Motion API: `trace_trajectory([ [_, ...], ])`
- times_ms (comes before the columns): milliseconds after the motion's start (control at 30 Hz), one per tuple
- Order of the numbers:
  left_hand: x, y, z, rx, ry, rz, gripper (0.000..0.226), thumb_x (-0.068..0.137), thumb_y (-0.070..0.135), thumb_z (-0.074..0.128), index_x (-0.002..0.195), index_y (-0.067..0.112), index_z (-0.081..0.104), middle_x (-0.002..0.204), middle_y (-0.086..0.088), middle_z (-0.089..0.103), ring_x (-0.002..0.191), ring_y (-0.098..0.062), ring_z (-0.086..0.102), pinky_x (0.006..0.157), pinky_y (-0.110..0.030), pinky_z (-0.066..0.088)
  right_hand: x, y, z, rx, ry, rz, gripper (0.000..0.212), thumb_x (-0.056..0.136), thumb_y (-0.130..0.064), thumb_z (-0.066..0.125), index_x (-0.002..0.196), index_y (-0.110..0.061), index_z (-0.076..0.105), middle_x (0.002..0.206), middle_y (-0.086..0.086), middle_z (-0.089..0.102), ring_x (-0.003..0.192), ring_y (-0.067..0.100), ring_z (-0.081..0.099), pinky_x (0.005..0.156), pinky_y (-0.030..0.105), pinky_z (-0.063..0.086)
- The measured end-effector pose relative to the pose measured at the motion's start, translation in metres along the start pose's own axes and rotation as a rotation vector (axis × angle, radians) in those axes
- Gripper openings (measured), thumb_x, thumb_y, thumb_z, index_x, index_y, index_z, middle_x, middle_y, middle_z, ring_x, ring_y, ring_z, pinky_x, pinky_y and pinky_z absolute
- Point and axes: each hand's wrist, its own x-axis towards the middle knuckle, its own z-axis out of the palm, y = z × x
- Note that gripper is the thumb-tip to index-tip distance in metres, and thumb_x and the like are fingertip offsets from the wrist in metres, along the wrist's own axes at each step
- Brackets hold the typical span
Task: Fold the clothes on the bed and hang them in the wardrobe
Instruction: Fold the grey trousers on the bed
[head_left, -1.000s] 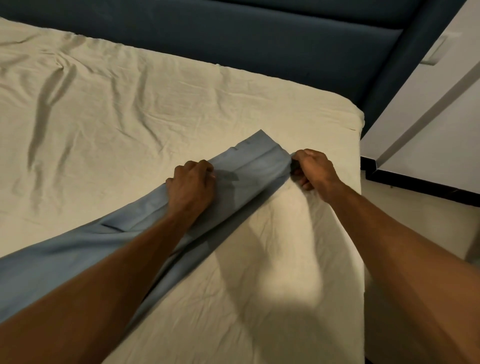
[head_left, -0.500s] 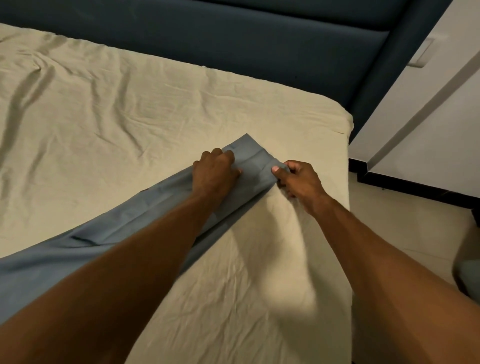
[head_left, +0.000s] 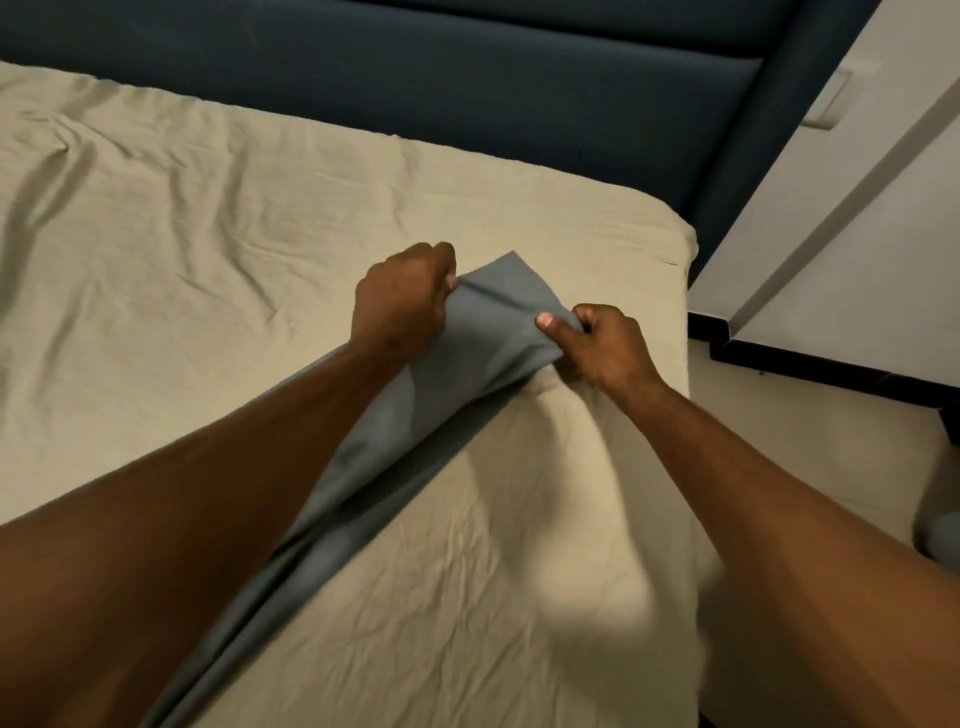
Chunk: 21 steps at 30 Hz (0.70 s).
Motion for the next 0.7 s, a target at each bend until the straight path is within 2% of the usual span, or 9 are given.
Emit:
trace_trajectory([
  [67, 0.012, -0.002, -0.005, -0.053, -0.018, -0.087, 0.01, 0.098, 0.025, 0.049, 0.094, 0.019, 0.056, 0.084, -0.004, 0.058, 0.076, -0.029, 0.049, 0.064, -0.037, 0.036, 0.001, -0.005, -0.003, -0.077, 0.098, -0.008, 0.061, 0.086, -0.062, 0.064, 0.059, -0.013, 0.041, 0.055, 0.006, 0.045, 0.057, 0.025, 0.044, 0.055, 0.036, 0.033],
  [133, 0.021, -0.004, -0.003, -0.064, -0.063, -0.166, 0.01, 0.098, 0.023, 0.048, 0.096, 0.019, 0.057, 0.083, -0.005, 0.055, 0.075, -0.03, 0.047, 0.064, -0.035, 0.033, 0.002, -0.01, -0.001, -0.13, 0.153, 0.013, 0.065, 0.084, -0.068, 0.062, 0.056, -0.017, 0.034, 0.053, 0.001, 0.04, 0.056, 0.024, 0.041, 0.054, 0.035, 0.029],
  [267, 0.023, -0.008, 0.009, -0.009, -0.137, -0.198, 0.01, 0.099, 0.017, 0.043, 0.101, 0.014, 0.053, 0.084, -0.009, 0.052, 0.075, -0.032, 0.047, 0.064, -0.036, 0.033, 0.007, -0.004, 0.008, -0.133, 0.186, 0.056, 0.066, 0.084, -0.073, 0.056, 0.057, -0.016, 0.038, 0.055, 0.002, 0.049, 0.061, 0.028, 0.052, 0.058, 0.035, 0.038],
  [367, 0.02, -0.019, 0.019, 0.003, -0.17, -0.241, 0.01, 0.098, 0.016, 0.041, 0.103, 0.014, 0.05, 0.085, -0.011, 0.052, 0.077, -0.034, 0.048, 0.065, -0.037, 0.035, 0.004, 0.01, 0.016, -0.145, 0.098, 0.002, 0.054, 0.086, -0.071, 0.055, 0.078, -0.018, 0.055, 0.072, -0.003, 0.065, 0.071, 0.02, 0.06, 0.067, 0.034, 0.045],
  [433, 0.019, -0.026, 0.027, -0.046, -0.174, -0.298, 0.012, 0.098, 0.017, 0.041, 0.103, 0.015, 0.052, 0.088, -0.013, 0.055, 0.081, -0.036, 0.05, 0.069, -0.039, 0.041, 0.0, 0.017, 0.021, -0.178, 0.057, -0.085, 0.04, 0.089, -0.064, 0.058, 0.095, -0.024, 0.06, 0.081, -0.007, 0.067, 0.075, 0.015, 0.06, 0.069, 0.032, 0.045],
  [500, 0.018, -0.027, 0.032, -0.078, -0.174, -0.326, 0.014, 0.097, 0.017, 0.041, 0.104, 0.015, 0.053, 0.091, -0.014, 0.056, 0.082, -0.036, 0.051, 0.071, -0.04, 0.043, -0.001, 0.022, 0.023, -0.191, 0.053, -0.128, 0.028, 0.092, -0.053, 0.061, 0.099, -0.026, 0.063, 0.081, -0.007, 0.066, 0.075, 0.014, 0.06, 0.068, 0.031, 0.045],
  [567, 0.017, -0.024, 0.033, -0.09, -0.174, -0.318, 0.014, 0.096, 0.015, 0.04, 0.104, 0.015, 0.052, 0.09, -0.014, 0.055, 0.081, -0.036, 0.049, 0.069, -0.039, 0.039, 0.004, 0.023, 0.024, -0.124, 0.068, -0.096, 0.018, 0.092, -0.041, 0.064, 0.095, -0.023, 0.066, 0.075, -0.008, 0.065, 0.074, 0.014, 0.06, 0.069, 0.031, 0.045],
  [633, 0.016, -0.023, 0.029, -0.11, -0.128, -0.302, 0.014, 0.097, 0.015, 0.039, 0.102, 0.015, 0.051, 0.087, -0.012, 0.054, 0.079, -0.034, 0.048, 0.067, -0.037, 0.036, 0.009, 0.02, 0.025, 0.077, 0.041, -0.056, 0.011, 0.091, -0.032, 0.066, 0.086, -0.022, 0.068, 0.067, -0.009, 0.061, 0.069, 0.014, 0.058, 0.07, 0.034, 0.047],
  [700, 0.019, -0.024, 0.021, -0.14, -0.052, -0.284, 0.015, 0.099, 0.018, 0.038, 0.105, 0.014, 0.051, 0.085, -0.011, 0.055, 0.077, -0.032, 0.049, 0.066, -0.037, 0.034, 0.012, 0.013, 0.024, 0.332, 0.034, -0.044, 0.018, 0.093, -0.027, 0.064, 0.076, -0.021, 0.063, 0.059, -0.007, 0.057, 0.058, 0.011, 0.053, 0.063, 0.033, 0.047],
])
